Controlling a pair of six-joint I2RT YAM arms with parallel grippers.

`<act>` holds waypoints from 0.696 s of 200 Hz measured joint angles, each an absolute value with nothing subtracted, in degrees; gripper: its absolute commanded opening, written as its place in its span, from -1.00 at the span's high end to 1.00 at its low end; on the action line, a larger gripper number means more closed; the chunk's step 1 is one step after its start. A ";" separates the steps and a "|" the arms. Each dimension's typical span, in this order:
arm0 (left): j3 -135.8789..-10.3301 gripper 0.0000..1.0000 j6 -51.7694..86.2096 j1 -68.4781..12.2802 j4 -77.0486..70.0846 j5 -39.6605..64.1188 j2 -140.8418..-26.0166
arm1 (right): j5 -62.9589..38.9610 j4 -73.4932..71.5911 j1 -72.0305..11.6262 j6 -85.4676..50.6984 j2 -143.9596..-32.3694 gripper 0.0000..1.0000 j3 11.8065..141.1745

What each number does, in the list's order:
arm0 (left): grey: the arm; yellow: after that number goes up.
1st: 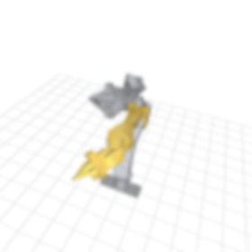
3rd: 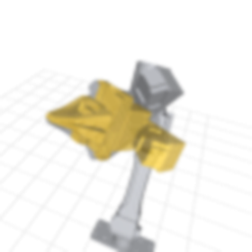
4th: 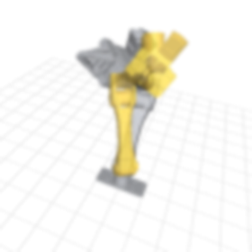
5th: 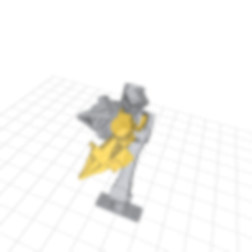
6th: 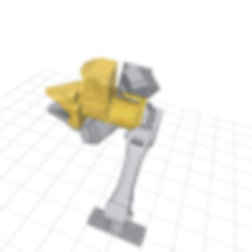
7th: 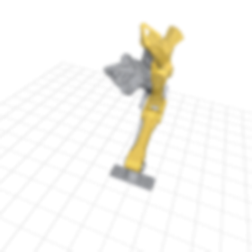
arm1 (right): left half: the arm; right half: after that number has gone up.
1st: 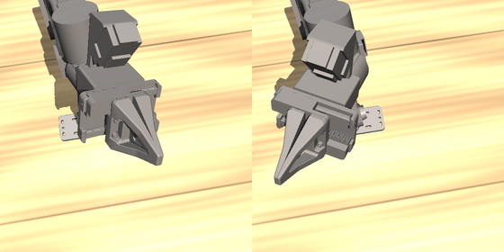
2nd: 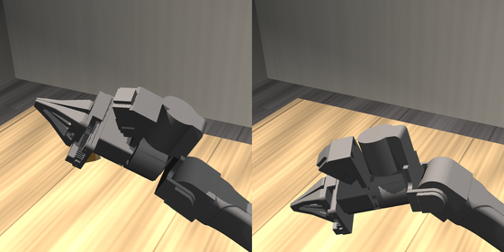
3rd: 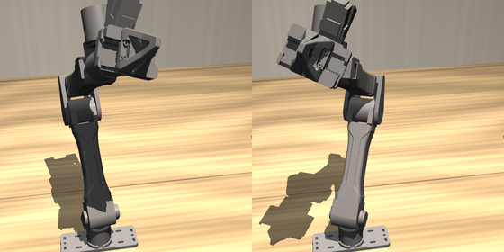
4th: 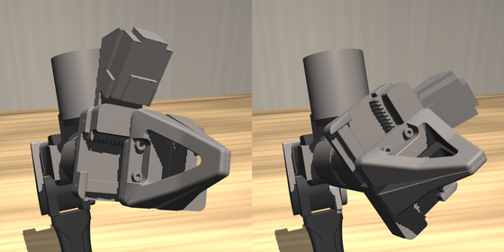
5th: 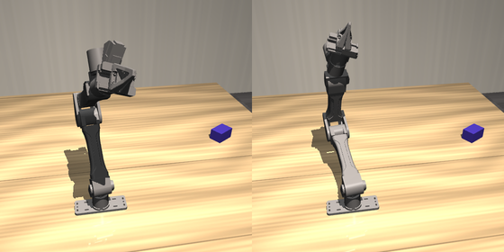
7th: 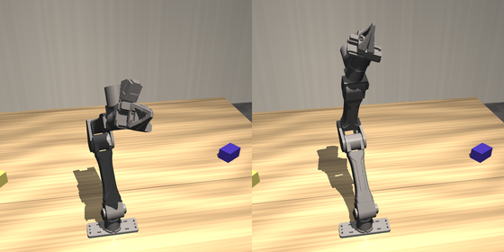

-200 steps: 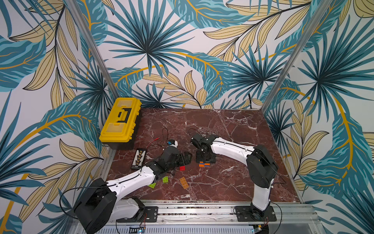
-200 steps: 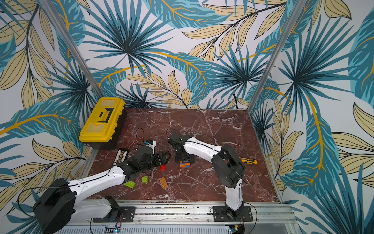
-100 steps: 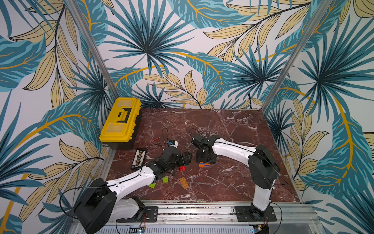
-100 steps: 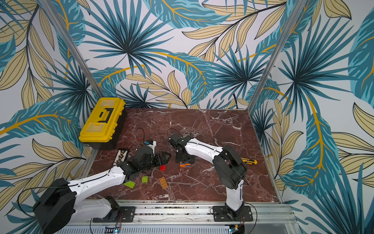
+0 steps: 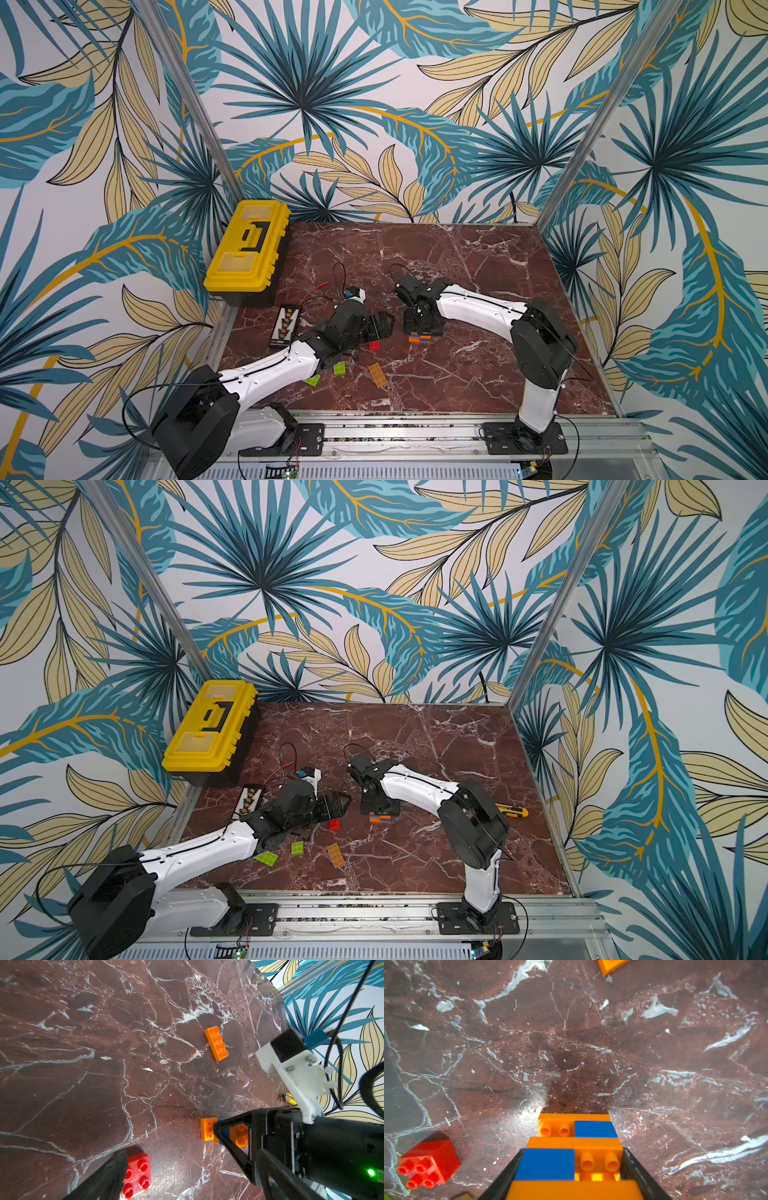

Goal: Assemble the number 5 with lego
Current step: Assemble the lego brick with the lego brick.

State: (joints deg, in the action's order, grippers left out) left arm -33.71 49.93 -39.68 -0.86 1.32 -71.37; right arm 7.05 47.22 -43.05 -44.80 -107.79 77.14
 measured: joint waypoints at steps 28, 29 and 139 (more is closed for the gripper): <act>-33.71 -1.00 49.93 -39.68 -0.86 1.34 -71.37 | 7.05 47.22 -43.05 -44.77 -107.79 -0.31 77.14; -33.71 -1.00 49.93 -39.68 -0.86 1.34 -71.37 | 7.05 47.22 -43.05 -44.77 -107.79 -0.31 77.14; -33.74 -0.99 49.93 -39.68 -0.86 1.34 -71.37 | 7.01 47.72 -43.05 -44.53 -107.98 -0.37 77.60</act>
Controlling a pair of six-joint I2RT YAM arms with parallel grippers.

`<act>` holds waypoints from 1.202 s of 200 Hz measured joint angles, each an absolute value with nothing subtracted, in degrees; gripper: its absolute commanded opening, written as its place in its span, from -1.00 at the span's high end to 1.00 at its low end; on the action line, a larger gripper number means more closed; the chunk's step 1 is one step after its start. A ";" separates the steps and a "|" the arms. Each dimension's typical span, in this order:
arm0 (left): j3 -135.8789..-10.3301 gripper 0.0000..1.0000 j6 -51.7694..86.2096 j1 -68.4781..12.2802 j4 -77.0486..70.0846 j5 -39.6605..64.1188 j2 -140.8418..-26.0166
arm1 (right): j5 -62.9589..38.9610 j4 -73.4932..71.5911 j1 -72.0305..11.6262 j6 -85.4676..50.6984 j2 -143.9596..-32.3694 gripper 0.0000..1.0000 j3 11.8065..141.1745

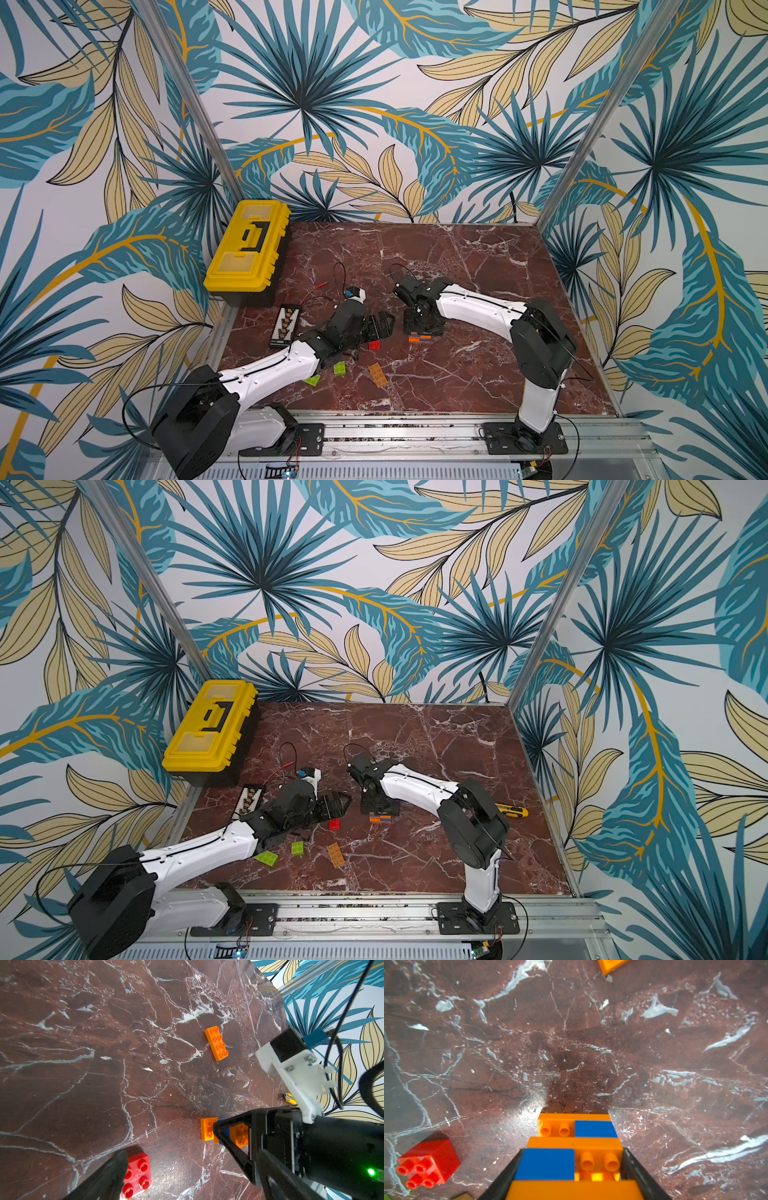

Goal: Assemble the number 5 with lego
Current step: Assemble the lego brick with the lego brick, then adjust the lego brick at the center of the board.

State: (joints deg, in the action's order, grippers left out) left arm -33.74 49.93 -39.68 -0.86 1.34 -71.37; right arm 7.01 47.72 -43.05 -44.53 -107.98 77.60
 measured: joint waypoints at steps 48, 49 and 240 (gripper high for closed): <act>-33.82 -1.00 49.91 -39.68 -0.80 1.37 -71.40 | 6.15 48.18 -42.74 -44.10 -108.66 -0.48 77.80; -33.82 -1.00 49.93 -39.68 -0.80 1.37 -71.40 | 6.13 48.18 -42.72 -44.10 -108.68 -0.49 77.80; -36.14 -0.99 47.86 -40.21 -0.21 5.28 -72.14 | -2.90 18.98 -33.08 -18.26 -74.94 -0.84 48.73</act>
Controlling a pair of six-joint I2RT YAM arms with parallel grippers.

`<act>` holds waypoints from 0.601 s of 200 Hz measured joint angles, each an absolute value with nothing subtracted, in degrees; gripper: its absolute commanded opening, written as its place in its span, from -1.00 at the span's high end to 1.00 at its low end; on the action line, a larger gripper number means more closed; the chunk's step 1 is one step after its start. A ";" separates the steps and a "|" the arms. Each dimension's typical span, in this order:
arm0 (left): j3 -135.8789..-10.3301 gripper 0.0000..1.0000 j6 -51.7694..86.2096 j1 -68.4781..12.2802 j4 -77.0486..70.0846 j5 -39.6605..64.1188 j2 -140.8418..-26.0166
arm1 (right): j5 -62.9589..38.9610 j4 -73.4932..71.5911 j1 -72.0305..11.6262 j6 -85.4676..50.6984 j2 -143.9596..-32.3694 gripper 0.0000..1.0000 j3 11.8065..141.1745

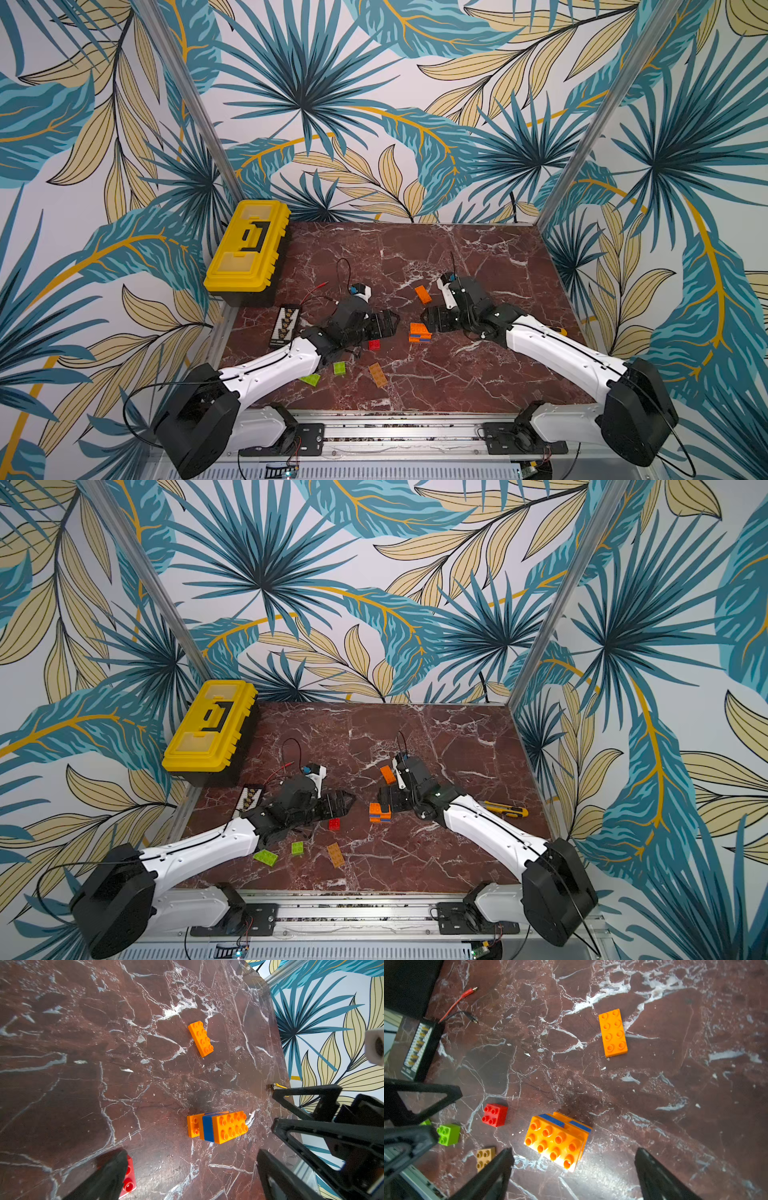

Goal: Assemble the number 5 with lego
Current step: Adjust the lego brick at the center of the board.

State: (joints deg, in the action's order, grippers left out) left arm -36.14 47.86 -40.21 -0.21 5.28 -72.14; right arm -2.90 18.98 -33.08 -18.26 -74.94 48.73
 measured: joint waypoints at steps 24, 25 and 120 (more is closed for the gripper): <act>-36.14 -1.00 48.03 -40.75 -0.73 5.30 -72.31 | -6.72 16.36 -32.99 -9.32 -74.96 -0.79 47.66; -36.14 -1.00 48.03 -40.77 -0.73 5.30 -72.34 | -6.85 16.34 -32.99 -9.13 -74.96 -0.78 47.66; -36.10 -0.99 49.10 -41.60 -3.66 7.03 -74.91 | -14.81 14.52 -32.99 15.99 -77.43 -0.50 46.30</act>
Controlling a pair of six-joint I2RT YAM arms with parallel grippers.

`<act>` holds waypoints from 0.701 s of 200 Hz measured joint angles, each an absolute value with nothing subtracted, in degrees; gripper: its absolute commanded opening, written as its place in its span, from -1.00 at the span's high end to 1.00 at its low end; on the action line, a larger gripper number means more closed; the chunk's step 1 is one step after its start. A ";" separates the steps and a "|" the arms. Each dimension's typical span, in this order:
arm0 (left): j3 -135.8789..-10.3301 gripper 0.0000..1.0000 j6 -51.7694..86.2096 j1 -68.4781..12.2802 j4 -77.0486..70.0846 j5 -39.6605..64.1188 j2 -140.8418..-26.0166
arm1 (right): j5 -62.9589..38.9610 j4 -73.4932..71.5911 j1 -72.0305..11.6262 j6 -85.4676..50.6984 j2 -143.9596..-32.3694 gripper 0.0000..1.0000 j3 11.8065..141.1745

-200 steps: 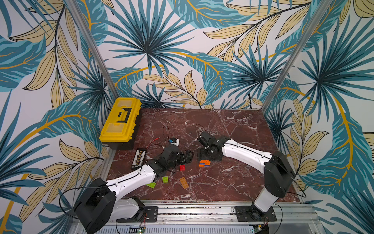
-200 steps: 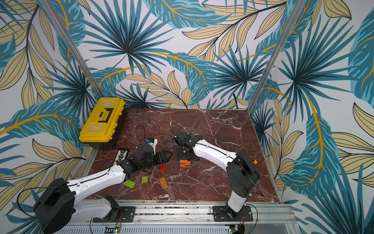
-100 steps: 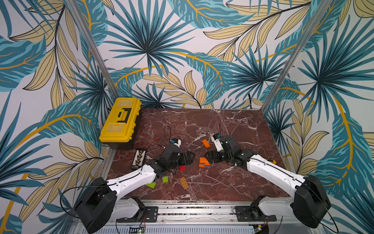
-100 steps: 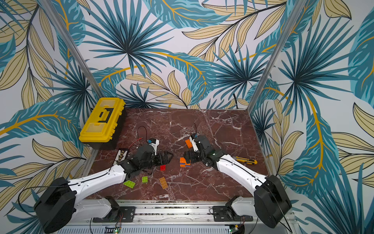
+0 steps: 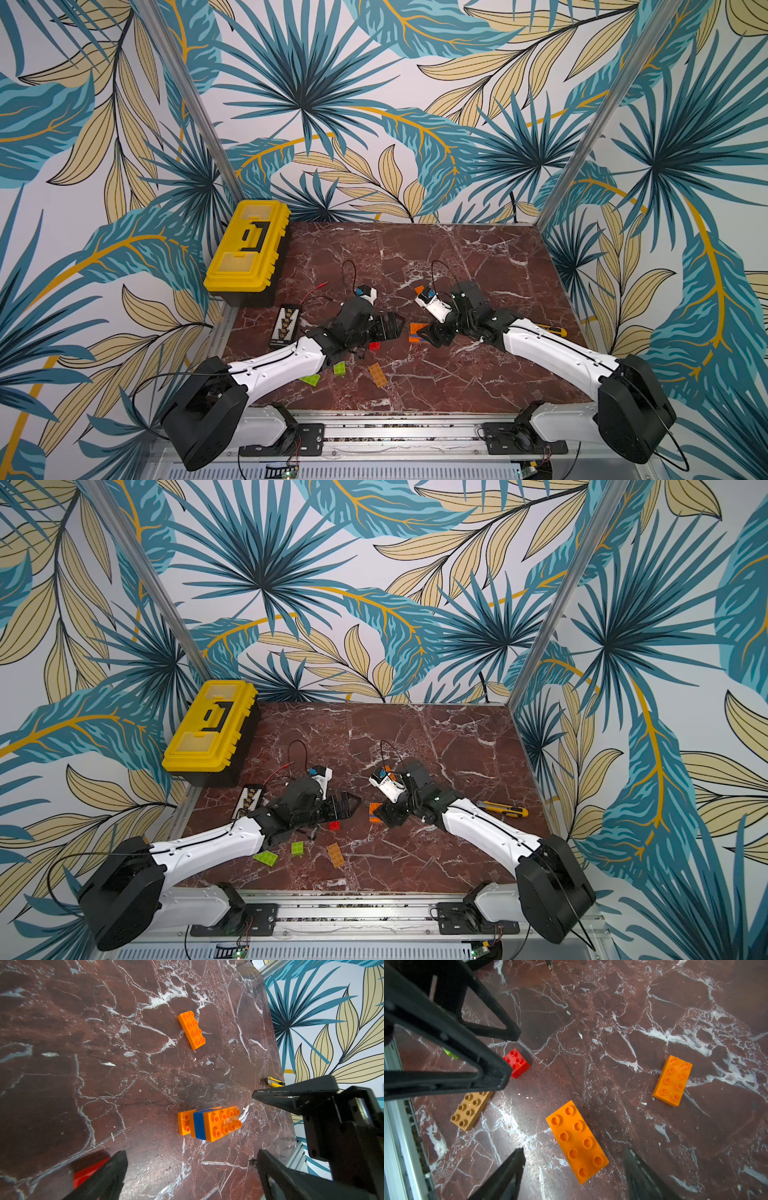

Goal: Assemble the number 5 with lego
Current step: Adjust the lego brick at the center of the board.

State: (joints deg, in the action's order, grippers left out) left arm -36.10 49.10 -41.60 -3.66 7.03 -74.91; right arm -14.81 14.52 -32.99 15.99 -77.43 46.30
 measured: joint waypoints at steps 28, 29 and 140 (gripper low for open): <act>-36.07 -0.99 49.12 -41.60 -3.75 7.16 -75.02 | -15.14 16.53 -33.06 18.83 -80.42 -0.46 47.55; -36.07 -1.00 49.12 -41.60 -3.75 7.16 -75.02 | -15.11 16.60 -33.08 18.90 -80.49 -0.46 47.59; -36.03 -1.00 49.10 -41.60 -3.57 6.50 -74.67 | -14.66 22.06 -34.46 22.65 -89.41 -0.21 54.89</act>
